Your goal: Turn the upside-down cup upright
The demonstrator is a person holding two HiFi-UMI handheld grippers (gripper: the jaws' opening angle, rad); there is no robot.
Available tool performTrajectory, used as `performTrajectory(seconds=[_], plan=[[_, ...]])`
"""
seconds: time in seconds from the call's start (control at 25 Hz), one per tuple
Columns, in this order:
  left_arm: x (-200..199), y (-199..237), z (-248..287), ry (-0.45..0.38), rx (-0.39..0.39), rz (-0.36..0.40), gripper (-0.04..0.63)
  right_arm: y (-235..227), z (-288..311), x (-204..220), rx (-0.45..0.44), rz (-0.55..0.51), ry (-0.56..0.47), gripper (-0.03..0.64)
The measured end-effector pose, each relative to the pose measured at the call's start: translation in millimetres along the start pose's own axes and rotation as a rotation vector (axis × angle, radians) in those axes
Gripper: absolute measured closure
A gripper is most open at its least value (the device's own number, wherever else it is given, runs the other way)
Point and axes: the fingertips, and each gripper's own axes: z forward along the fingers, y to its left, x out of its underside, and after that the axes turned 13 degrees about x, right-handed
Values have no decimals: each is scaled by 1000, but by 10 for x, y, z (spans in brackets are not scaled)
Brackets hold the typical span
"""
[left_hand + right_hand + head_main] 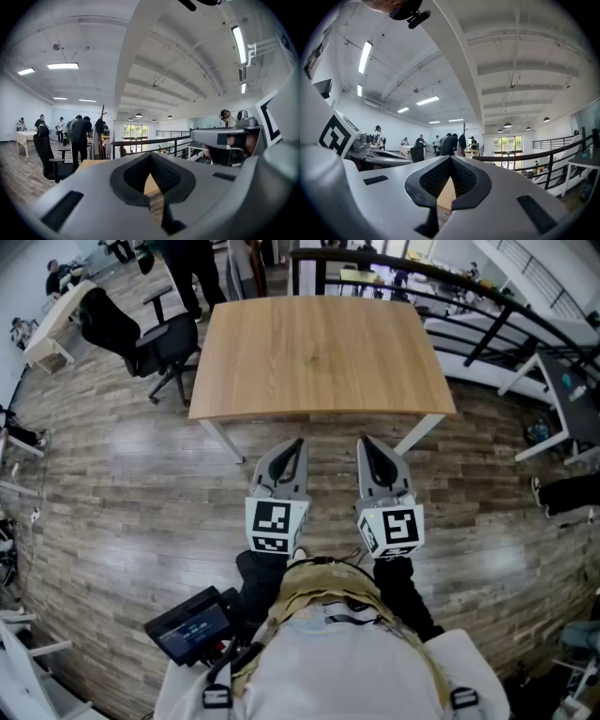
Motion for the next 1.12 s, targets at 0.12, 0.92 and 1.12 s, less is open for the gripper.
performTrajectory(seconds=[0.12, 0.92, 1.12], plan=[[-1, 41, 6, 2, 2, -4, 595, 31, 33, 5, 1, -3, 2, 597], [254, 403, -285, 33, 0, -37, 595, 473, 150, 265, -5, -2, 64, 597], [378, 545, -355, 52, -11, -61, 595, 607, 217, 359, -16, -13, 88, 596]])
